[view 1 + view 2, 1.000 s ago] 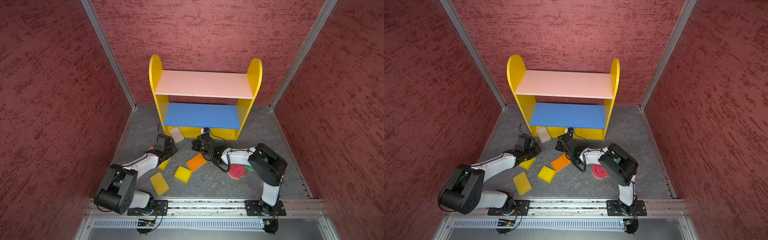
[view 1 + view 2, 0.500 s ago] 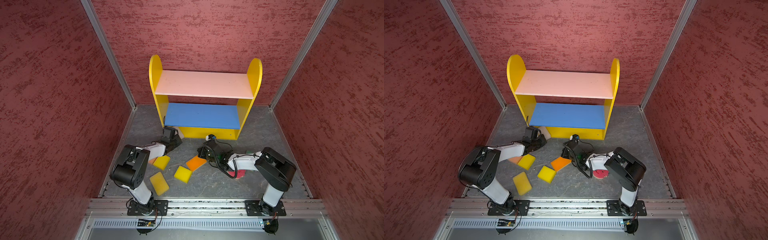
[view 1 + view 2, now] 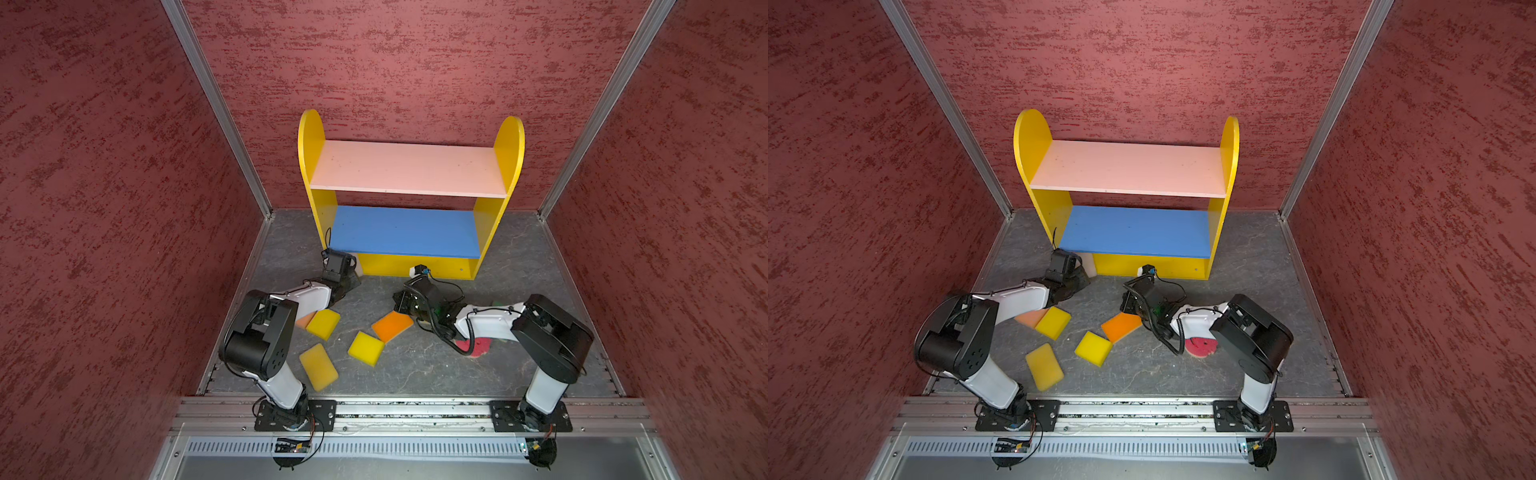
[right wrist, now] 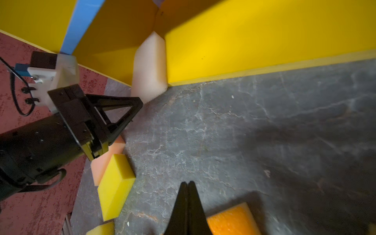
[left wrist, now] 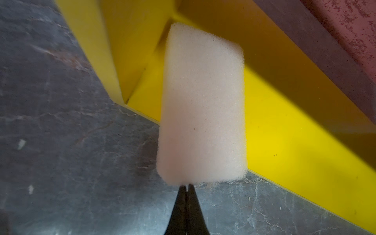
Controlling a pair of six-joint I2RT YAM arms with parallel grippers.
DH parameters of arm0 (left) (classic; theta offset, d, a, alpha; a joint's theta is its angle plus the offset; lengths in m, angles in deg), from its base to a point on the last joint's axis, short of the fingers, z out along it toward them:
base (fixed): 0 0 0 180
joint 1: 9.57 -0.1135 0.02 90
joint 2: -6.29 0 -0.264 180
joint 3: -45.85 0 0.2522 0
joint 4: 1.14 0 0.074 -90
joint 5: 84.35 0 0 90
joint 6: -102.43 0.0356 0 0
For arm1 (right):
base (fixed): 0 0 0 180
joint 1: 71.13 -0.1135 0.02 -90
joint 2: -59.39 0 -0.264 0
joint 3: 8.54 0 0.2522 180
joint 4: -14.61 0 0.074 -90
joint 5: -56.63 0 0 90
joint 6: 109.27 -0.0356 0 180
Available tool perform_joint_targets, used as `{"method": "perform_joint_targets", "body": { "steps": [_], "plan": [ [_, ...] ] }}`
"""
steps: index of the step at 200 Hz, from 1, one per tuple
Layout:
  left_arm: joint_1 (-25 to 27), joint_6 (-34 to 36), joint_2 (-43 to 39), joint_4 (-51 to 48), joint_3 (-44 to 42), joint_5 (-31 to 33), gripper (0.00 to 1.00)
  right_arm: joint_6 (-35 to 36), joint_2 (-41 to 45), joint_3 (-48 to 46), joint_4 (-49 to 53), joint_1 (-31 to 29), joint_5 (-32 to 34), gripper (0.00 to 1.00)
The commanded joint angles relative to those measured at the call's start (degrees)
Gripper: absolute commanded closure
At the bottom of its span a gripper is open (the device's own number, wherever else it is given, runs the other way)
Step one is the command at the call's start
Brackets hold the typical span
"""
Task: Place and organize the cleaning sponges onto the shelf
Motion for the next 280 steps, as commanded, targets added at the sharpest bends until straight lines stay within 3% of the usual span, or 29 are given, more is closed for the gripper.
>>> {"method": "perform_joint_targets", "body": {
  "steps": [1, 64, 97, 106, 128, 173, 193, 230, 246, 272, 280],
  "plan": [
    [0.15, 1.48, -2.42, -1.43, -0.06, 3.02, 1.0, 2.83, -2.56, 4.0, -0.21, -0.05, -1.38, 1.0],
    [0.45, -1.8, -14.99, -4.37, -7.69, 3.2, 1.0, 5.89, -13.33, 16.27, 4.17, -0.91, -3.29, 0.97],
    [-3.61, -4.0, -21.86, -5.73, -11.23, 3.67, 1.0, 5.93, -15.9, 18.94, 3.52, -0.94, -1.87, 0.92],
    [-5.24, -4.31, -22.57, -5.09, -11.87, 2.35, 0.95, 6.33, -16.64, 19.95, 3.47, -1.02, -1.37, 0.89],
    [-7.27, -5.24, -21.92, -4.43, -11.94, -0.26, 0.84, 8.9, -19.25, 23.6, 4.31, -1.39, 0.72, 0.82],
    [-8.45, -8.37, -19.75, -0.29, -14.39, -5.06, 0.82, 11.22, -23.56, 30.18, 5.81, -1.54, 7.17, 0.72],
    [-8.45, -9.16, -19.1, 1.07, -15.31, -6.19, 0.75, 10.15, -25.0, 31.63, 5.22, -1.78, 10.06, 0.7],
    [-8.53, -9.75, -18.25, 2.73, -16.43, -7.91, 0.73, 6.12, -26.87, 31.99, 1.68, -2.09, 13.45, 0.66],
    [-8.38, -10.29, -17.63, 4.65, -17.34, -9.15, 0.65, 4.13, -26.98, 31.02, -0.94, -2.18, 14.77, 0.65],
    [-8.34, -11.24, -15.82, 7.37, -18.24, -10.09, 0.64, 1.56, -27.4, 30.21, -5.17, -2.26, 15.54, 0.65],
    [-8.35, -11.33, -15.2, 8.02, -18.25, -10.38, 0.68, 0.59, -27.47, 29.72, -7.22, -2.22, 15.27, 0.65]
  ]
}}
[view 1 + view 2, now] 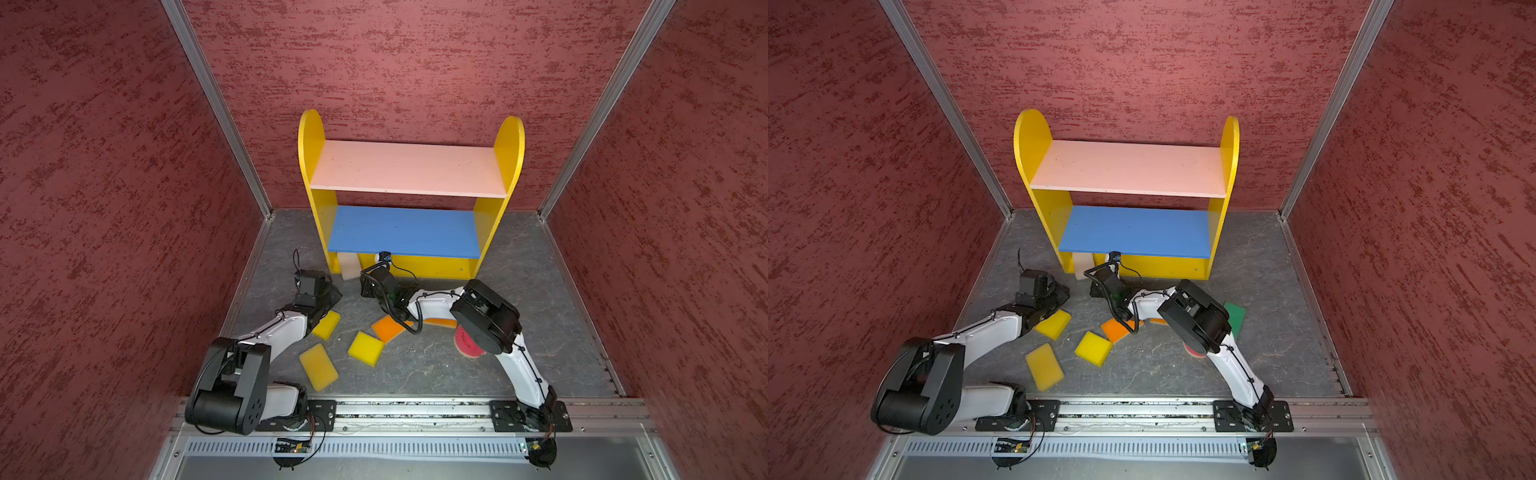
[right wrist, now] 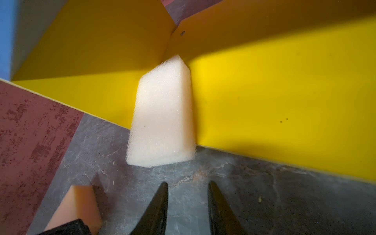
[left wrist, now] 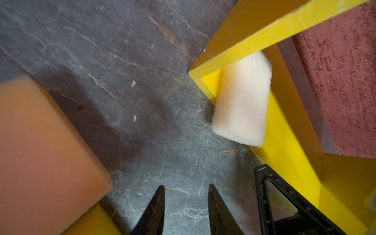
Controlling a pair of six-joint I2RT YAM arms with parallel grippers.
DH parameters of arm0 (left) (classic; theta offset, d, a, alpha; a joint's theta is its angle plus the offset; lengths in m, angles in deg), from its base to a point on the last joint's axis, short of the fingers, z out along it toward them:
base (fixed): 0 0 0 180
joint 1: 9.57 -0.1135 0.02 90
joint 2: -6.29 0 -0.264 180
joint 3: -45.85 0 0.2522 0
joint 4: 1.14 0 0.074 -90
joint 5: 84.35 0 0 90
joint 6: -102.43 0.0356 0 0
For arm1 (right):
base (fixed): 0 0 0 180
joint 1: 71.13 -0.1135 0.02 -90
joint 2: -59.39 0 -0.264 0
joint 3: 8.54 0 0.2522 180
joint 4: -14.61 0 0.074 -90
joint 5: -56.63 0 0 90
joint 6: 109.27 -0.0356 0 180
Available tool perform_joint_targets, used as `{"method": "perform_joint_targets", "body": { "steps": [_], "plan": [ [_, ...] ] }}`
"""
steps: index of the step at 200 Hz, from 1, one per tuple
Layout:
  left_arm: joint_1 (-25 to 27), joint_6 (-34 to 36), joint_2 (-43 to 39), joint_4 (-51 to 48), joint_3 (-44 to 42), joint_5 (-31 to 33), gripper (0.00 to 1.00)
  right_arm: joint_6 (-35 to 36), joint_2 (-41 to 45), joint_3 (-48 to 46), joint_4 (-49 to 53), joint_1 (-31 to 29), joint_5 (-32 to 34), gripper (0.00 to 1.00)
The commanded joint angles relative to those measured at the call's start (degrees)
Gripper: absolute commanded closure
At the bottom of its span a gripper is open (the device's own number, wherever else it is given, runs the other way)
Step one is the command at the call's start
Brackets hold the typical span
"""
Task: Place and organize the cleaning sponges onto the shelf
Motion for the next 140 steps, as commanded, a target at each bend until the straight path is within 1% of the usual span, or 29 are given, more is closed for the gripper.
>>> {"method": "perform_joint_targets", "body": {
  "steps": [1, 13, 26, 60, 77, 126, 140],
  "plan": [
    [-0.25, -0.96, 2.05, 4.05, -0.82, -1.85, 0.69, -4.39, -0.83, -0.75, -8.65, 0.62, 3.83, 0.65],
    [-0.25, -0.89, 2.92, 4.78, -0.63, -2.27, 0.76, -5.84, -1.11, -0.73, -9.98, 0.62, 3.31, 0.65],
    [-0.25, -1.01, 3.56, 5.23, -0.42, -2.6, 0.78, -7.43, -1.52, -0.4, -10.38, 0.6, 2.7, 0.64],
    [-0.25, -1.22, 4.22, 6.22, -0.46, -3.1, 0.78, -12.2, -2.27, -0.35, -11.29, 0.66, 1.54, 0.6],
    [-0.25, -1.21, 4.31, 6.44, -0.58, -3.37, 0.77, -14.15, -2.79, -0.6, -12.82, 0.68, 1.47, 0.59],
    [-0.25, -1.18, 4.62, 6.67, -0.87, -3.77, 0.77, -15.98, -5.23, 2.05, -12.98, 0.65, 3.4, 0.62],
    [-0.25, -1.16, 4.55, 6.65, -0.85, -3.84, 0.77, -16.29, -6.24, 2.77, -13.18, 0.68, 3.85, 0.64]
  ]
}}
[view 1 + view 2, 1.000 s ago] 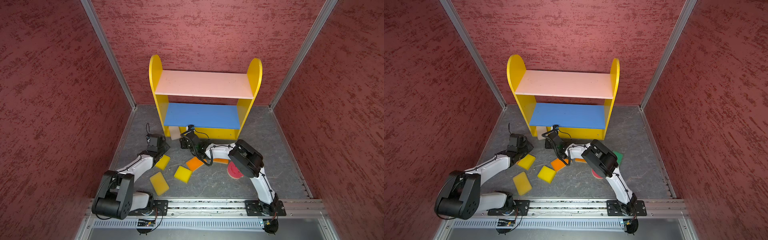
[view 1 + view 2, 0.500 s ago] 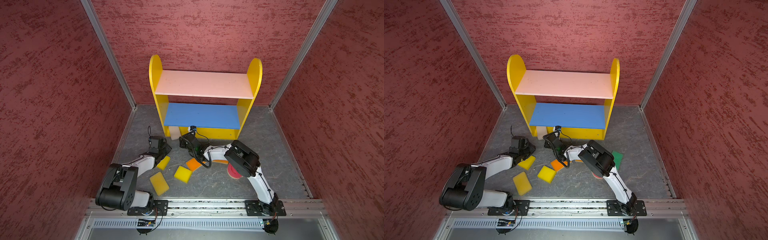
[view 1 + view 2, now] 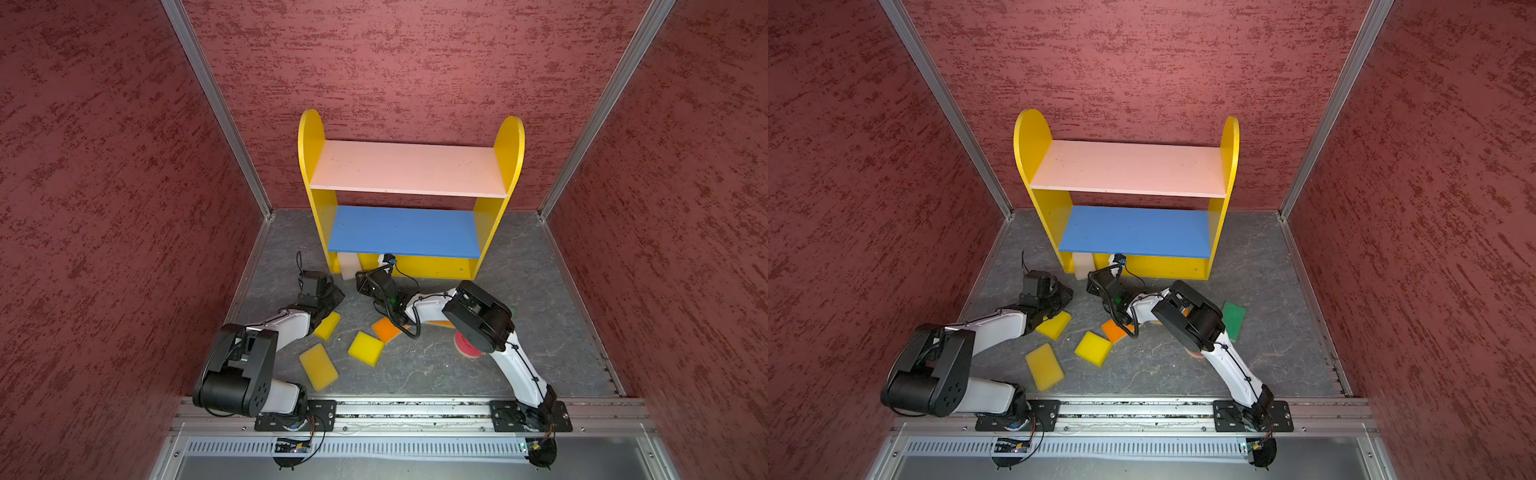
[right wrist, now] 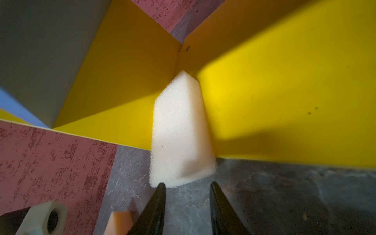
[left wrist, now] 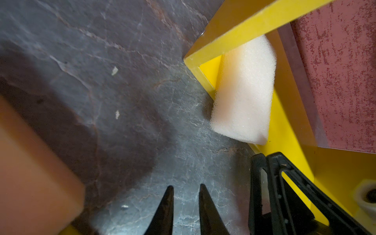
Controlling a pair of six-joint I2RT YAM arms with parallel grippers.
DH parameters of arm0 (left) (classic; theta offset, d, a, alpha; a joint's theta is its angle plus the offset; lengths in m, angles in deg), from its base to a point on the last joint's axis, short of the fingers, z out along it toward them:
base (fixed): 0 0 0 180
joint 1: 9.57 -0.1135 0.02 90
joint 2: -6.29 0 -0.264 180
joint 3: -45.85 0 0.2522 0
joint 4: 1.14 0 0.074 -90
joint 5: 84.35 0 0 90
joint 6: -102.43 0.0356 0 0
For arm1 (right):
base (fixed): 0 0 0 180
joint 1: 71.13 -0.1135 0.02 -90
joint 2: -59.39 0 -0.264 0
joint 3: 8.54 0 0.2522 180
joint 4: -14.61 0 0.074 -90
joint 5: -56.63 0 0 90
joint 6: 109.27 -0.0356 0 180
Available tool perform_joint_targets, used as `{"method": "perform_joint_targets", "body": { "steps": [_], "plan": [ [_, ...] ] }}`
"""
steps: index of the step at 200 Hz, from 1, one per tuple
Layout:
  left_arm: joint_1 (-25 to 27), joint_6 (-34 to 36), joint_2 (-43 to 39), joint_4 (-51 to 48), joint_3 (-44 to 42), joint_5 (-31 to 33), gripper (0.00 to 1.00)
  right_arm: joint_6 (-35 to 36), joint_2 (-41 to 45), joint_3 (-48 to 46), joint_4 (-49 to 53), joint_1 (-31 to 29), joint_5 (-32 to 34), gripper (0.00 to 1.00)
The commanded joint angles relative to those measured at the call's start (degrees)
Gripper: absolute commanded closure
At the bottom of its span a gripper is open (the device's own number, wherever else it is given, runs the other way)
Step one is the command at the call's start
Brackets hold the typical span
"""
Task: Place and organize the cleaning sponges onto the shelf
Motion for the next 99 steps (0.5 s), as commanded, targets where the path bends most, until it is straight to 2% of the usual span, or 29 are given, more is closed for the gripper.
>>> {"method": "perform_joint_targets", "body": {
  "steps": [1, 57, 99],
  "plan": [
    [-0.25, -0.23, 0.41, 1.38, -0.43, -0.68, 0.77, -3.05, -2.02, 2.51, -2.49, 0.77, 3.23, 0.64],
    [-0.23, 0.36, 3.29, 5.14, 0.84, -2.21, 0.76, -3.43, -2.37, 1.37, -5.25, 0.66, 3.88, 0.89],
    [-0.08, 0.21, 8.85, 7.89, 3.83, -1.43, 0.84, -3.61, -1.43, -0.49, -7.66, 0.47, 3.8, 0.98]
  ]
}}
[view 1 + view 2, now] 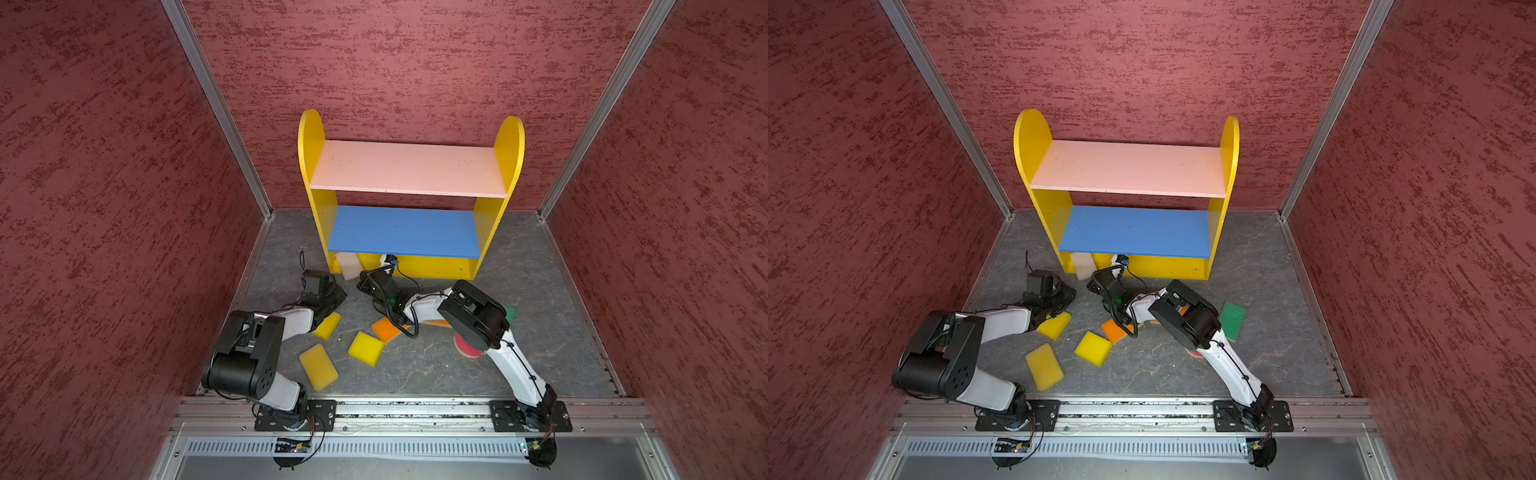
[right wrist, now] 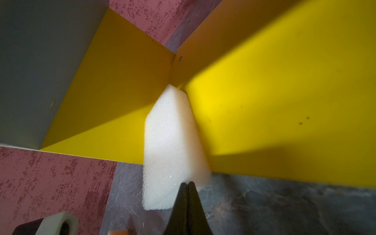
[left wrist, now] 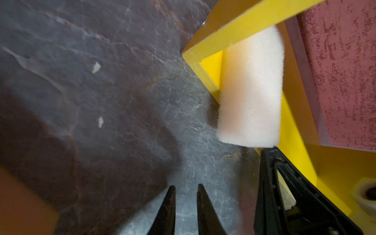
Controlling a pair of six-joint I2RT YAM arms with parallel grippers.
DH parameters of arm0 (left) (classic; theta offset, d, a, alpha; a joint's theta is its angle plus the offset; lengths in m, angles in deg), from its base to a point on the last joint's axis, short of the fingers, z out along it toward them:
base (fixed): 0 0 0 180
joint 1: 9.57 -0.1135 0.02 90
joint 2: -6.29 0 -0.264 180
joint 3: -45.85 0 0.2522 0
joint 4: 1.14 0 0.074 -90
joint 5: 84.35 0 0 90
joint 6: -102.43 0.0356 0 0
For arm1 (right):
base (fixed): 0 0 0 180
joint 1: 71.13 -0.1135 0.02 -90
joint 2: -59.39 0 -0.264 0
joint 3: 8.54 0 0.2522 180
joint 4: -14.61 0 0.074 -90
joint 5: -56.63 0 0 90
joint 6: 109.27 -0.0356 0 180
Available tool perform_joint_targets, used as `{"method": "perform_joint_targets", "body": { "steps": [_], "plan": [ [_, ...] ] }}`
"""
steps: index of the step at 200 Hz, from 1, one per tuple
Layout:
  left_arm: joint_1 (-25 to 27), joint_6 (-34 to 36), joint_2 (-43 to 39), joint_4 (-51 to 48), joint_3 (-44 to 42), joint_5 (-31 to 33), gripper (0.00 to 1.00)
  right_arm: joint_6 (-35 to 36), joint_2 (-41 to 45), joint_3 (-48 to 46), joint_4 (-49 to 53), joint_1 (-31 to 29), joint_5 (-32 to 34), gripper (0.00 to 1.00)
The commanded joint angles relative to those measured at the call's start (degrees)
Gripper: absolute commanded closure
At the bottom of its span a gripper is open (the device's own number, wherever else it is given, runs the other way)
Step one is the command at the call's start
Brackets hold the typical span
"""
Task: Place and organize the cleaning sponges onto the shelf
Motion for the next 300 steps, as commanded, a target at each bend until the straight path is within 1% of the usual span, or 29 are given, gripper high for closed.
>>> {"method": "perform_joint_targets", "body": {
  "steps": [1, 12, 77, 125, 174, 197, 220, 240, 249, 258, 271, 277, 287, 300],
  "plan": [
    [-0.03, 0.21, 2.17, 3.24, 2.54, 0.0, 0.84, -1.4, 0.86, -1.15, -3.95, 0.16, 2.12, 0.98],
    [0.09, 0.3, 3.54, 3.73, 3.34, 0.23, 0.84, -1.4, 1.16, -1.65, -4.31, 0.11, 2.21, 1.0],
    [0.37, 0.76, 8.82, 5.44, 8.44, 0.04, 0.85, -1.38, 2.67, -4.4, -6.57, -1.01, 2.39, 1.0],
    [1.02, 1.84, 11.16, 3.75, 11.29, 2.37, 0.86, -0.86, 4.41, -7.45, -8.44, -1.38, 2.8, 1.0],
    [1.16, 2.39, 10.97, 0.75, 12.27, 6.25, 0.86, 1.11, 7.4, -11.59, -9.68, -1.27, 4.51, 0.93],
    [1.07, 2.65, 9.83, -0.82, 12.28, 7.37, 0.86, 3.06, 7.86, -11.98, -9.45, -1.08, 4.7, 0.84],
    [1.07, 2.78, 7.56, -2.34, 11.45, 7.19, 0.86, 6.77, 9.17, -12.13, -8.21, -1.03, 3.97, 0.76],
    [1.48, 2.57, 4.58, -2.91, 10.29, 6.19, 0.85, 9.09, 11.13, -13.76, -7.49, -0.96, 3.96, 0.74],
    [2.0, 2.28, 3.33, -2.99, 9.79, 5.86, 0.83, 9.21, 12.19, -15.17, -7.82, -0.86, 4.01, 0.73],
    [2.6, 1.72, 2.35, -3.2, 9.37, 5.42, 0.76, 9.22, 13.3, -16.63, -8.17, -0.69, 3.89, 0.73],
    [3.25, 0.74, 1.12, -1.95, 8.3, 4.61, 0.58, 9.18, 14.8, -18.53, -8.18, -0.58, 3.63, 0.73],
    [3.59, 0.4, 0.66, -1.1, 7.85, 4.56, 0.53, 9.16, 15.43, -19.4, -8.2, -0.59, 3.57, 0.72],
    [4.18, 0.19, 0.23, -0.52, 7.55, 5.19, 0.49, 9.09, 16.49, -20.79, -8.28, -0.5, 3.52, 0.72],
    [4.58, 0.55, 1.11, -0.23, 8.03, 5.61, 0.5, 8.81, 17.55, -22.53, -8.69, -0.5, 3.38, 0.72]
  ]
}}
